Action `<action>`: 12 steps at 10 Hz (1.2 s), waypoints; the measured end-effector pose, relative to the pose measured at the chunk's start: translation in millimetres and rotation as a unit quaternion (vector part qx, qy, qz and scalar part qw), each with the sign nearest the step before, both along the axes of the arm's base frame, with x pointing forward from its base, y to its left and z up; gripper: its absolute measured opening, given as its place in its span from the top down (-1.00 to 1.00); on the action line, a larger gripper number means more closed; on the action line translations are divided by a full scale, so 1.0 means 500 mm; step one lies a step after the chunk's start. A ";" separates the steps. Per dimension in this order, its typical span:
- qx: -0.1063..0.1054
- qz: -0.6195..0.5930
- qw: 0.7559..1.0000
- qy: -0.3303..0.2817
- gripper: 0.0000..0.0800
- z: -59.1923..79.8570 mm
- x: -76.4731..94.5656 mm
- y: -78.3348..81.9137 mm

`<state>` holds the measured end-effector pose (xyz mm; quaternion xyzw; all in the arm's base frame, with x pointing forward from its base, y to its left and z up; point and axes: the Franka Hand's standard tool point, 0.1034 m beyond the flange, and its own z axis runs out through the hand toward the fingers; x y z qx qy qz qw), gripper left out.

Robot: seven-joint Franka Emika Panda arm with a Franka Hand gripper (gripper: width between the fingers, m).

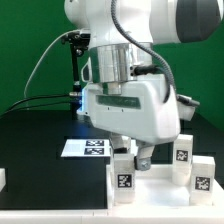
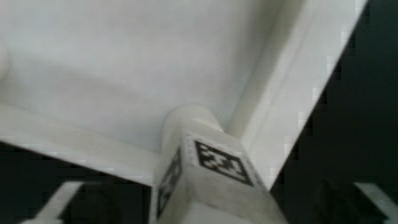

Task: Assemble square table

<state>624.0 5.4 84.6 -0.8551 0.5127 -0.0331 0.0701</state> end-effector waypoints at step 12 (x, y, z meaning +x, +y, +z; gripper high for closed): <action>-0.070 0.355 0.931 -0.037 0.28 -0.030 0.034 -0.010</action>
Offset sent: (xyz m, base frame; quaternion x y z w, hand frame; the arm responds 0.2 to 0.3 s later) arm 0.0000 0.0000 0.0000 0.0000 0.0000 -0.1938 0.9810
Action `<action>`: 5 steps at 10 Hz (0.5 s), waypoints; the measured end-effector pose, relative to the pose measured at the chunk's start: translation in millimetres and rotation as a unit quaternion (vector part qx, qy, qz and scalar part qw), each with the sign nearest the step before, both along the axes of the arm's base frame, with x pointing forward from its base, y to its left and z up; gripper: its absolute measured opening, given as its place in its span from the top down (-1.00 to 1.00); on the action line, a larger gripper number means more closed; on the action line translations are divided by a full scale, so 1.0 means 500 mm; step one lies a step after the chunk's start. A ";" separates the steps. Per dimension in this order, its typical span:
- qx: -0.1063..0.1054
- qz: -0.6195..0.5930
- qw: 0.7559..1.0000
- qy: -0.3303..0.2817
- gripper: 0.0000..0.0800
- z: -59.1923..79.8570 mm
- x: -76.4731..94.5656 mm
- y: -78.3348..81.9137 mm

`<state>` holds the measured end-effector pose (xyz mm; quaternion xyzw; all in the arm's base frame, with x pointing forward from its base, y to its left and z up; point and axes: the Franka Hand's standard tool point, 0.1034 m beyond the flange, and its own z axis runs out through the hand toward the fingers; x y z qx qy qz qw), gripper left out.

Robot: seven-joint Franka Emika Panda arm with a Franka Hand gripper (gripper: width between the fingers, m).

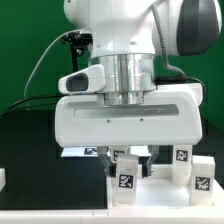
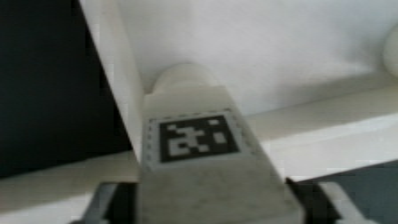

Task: Assemble square table

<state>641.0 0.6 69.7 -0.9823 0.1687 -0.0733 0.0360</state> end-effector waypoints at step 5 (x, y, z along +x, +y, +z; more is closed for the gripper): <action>0.044 -0.344 0.937 0.046 0.28 -0.004 -0.011 0.001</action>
Offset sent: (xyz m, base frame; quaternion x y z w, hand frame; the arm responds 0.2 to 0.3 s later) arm -0.0068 -0.0074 0.0015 -0.0855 0.0075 0.3248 0.9419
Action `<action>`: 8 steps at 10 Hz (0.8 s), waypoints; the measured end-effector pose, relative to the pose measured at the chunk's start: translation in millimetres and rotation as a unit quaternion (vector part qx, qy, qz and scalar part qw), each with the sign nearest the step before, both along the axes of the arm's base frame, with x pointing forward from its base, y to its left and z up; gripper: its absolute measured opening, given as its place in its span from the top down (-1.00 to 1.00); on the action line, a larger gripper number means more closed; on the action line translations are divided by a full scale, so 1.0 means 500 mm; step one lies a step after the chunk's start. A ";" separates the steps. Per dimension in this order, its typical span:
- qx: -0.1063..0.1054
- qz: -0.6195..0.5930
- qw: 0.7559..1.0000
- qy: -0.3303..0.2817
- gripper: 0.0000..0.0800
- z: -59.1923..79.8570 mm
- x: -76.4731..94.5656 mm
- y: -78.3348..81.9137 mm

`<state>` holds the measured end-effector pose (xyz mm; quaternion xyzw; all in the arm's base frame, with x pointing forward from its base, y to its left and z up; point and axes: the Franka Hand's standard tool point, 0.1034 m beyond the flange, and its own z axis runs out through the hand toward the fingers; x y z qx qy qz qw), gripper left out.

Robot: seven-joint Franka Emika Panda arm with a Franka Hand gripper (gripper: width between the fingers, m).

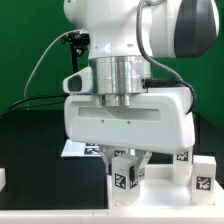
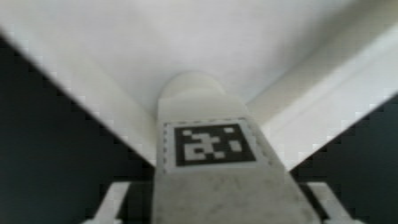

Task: Assemble square table

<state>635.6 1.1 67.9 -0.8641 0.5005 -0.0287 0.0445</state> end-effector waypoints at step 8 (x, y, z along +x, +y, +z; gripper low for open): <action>0.044 -0.079 0.996 -0.010 -0.47 0.015 0.005 0.003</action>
Offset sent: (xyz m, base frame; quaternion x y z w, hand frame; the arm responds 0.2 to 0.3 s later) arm 0.0000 0.0000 0.0000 0.0000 0.0000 0.1938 0.9810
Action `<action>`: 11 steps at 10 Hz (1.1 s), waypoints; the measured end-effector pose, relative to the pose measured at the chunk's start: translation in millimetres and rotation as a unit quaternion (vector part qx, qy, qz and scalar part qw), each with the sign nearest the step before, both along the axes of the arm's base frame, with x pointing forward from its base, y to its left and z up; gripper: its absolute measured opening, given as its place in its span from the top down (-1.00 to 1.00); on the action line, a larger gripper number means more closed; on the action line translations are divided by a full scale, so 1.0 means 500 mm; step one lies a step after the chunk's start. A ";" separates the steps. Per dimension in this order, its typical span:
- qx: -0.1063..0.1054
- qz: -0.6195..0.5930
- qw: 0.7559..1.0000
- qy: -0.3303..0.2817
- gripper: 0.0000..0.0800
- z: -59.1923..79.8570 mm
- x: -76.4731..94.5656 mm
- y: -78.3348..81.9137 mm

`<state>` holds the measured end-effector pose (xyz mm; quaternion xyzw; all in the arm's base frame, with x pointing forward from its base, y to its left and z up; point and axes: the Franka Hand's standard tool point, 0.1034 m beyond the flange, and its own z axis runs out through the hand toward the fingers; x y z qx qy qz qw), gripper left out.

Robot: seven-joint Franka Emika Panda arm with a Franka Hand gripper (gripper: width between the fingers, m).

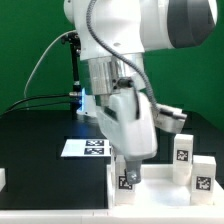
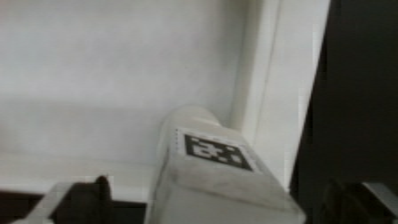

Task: Assemble square table

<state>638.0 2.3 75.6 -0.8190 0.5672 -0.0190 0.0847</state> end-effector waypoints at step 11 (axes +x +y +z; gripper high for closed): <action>-0.104 0.434 0.893 -0.057 0.03 0.002 0.011 -0.001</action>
Offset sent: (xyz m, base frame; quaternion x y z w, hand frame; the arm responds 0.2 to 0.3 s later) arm 0.0000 0.0000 0.0000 0.0000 0.0000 -0.1938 0.9810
